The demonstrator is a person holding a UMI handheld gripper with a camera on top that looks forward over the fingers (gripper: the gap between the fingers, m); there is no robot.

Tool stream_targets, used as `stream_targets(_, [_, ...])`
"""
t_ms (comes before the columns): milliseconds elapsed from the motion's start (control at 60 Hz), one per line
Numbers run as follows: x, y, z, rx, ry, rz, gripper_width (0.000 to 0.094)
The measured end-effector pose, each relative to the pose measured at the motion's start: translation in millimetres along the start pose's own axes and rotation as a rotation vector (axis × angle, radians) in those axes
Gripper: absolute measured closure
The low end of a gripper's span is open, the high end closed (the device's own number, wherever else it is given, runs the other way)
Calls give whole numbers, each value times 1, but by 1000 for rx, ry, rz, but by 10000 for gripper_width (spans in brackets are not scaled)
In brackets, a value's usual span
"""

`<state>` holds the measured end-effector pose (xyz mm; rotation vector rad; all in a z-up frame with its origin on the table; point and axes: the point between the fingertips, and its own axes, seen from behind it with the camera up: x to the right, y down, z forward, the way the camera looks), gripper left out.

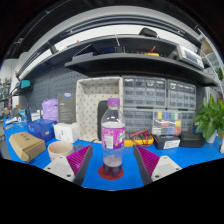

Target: Pour water

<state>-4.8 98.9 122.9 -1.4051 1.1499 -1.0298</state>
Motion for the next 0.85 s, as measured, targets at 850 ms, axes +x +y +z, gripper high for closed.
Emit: stream_targets(850, [18,-8,-106,-21,171,70,102])
